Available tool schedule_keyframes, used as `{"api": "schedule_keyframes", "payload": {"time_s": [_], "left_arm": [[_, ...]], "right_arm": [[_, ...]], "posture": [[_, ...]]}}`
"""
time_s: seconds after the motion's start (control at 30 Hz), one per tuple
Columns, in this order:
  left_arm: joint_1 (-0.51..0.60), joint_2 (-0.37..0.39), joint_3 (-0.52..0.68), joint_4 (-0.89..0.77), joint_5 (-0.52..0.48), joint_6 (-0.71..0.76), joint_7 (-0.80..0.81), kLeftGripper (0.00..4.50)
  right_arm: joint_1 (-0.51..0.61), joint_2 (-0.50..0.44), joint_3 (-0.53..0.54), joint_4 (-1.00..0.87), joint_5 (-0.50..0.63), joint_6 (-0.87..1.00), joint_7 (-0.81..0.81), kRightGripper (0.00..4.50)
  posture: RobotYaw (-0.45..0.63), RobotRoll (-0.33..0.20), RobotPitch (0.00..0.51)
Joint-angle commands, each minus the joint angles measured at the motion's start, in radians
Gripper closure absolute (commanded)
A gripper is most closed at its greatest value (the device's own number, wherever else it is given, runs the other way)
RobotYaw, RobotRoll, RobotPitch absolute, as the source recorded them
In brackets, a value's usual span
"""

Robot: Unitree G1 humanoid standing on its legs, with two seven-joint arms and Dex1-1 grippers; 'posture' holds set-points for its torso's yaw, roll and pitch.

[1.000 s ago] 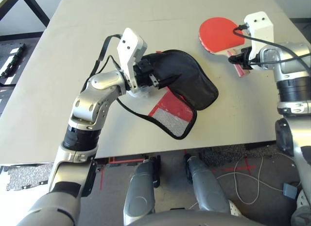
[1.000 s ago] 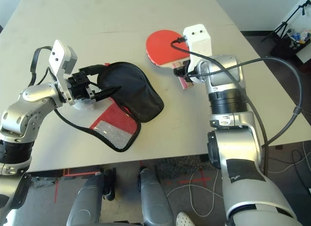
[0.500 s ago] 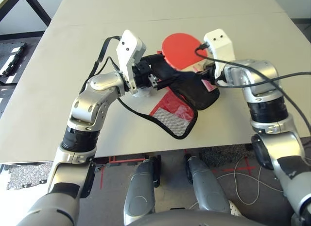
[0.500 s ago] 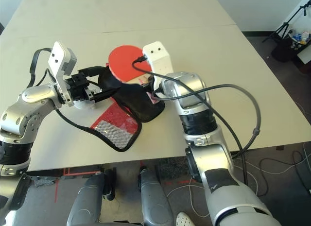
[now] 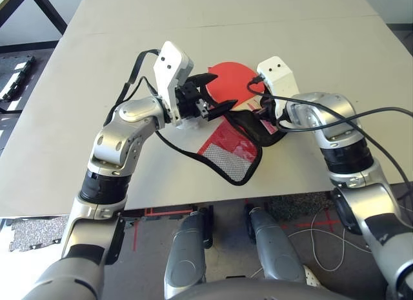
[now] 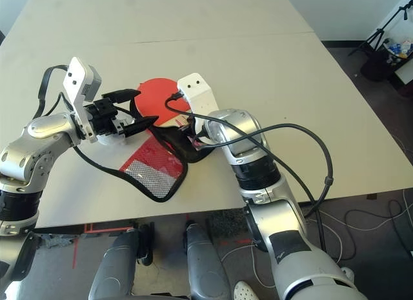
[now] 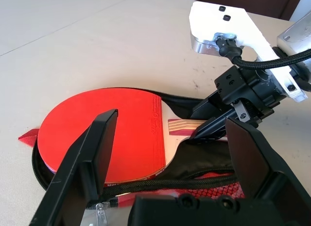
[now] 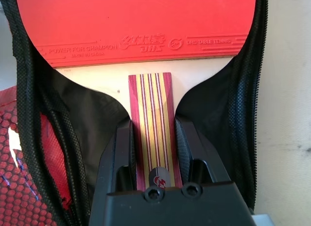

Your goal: Store the ping-pong paddle in its case and zip it.

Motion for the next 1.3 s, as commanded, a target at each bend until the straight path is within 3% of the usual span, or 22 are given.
{"api": "schedule_keyframes", "payload": {"time_s": [0.03, 0.2, 0.27, 0.57, 0.9, 1.13, 1.3], "left_arm": [[0.015, 0.003, -0.005, -0.019, 0.004, 0.005, 0.0, 0.0], [0.016, 0.0, -0.007, -0.017, 0.005, 0.004, 0.001, 0.0], [0.016, 0.0, -0.008, -0.017, 0.006, 0.003, 0.001, 0.0], [0.012, 0.004, -0.004, -0.011, 0.006, 0.0, -0.002, 0.0], [-0.03, 0.057, 0.049, -0.013, -0.011, 0.018, -0.012, 0.0], [0.0, 0.17, 0.127, -0.031, -0.03, 0.009, -0.055, 0.0], [0.069, 0.327, 0.269, -0.029, -0.053, 0.022, -0.108, 0.0]], "right_arm": [[0.013, 0.0, 0.01, -0.015, 0.023, 0.017, 0.004, 3.34], [0.013, 0.008, -0.004, 0.001, 0.025, 0.036, -0.016, 3.34], [0.007, 0.014, -0.033, 0.016, 0.021, 0.047, -0.035, 2.59], [-0.016, -0.081, -0.102, -0.014, 0.095, 0.033, 0.041, 0.02], [0.039, -0.252, -0.149, 0.024, 0.182, -0.281, 0.275, 0.02], [0.111, -0.314, -0.145, 0.092, 0.167, -0.538, 0.402, 0.02], [0.168, -0.348, -0.168, 0.103, 0.192, -0.686, 0.522, 0.02]], "posture": [[0.01, 0.0, 0.261], [0.01, 0.0, 0.26], [0.01, 0.0, 0.26], [0.01, 0.0, 0.258], [0.02, 0.0, 0.251], [0.04, 0.0, 0.247], [0.06, 0.0, 0.249]]}}
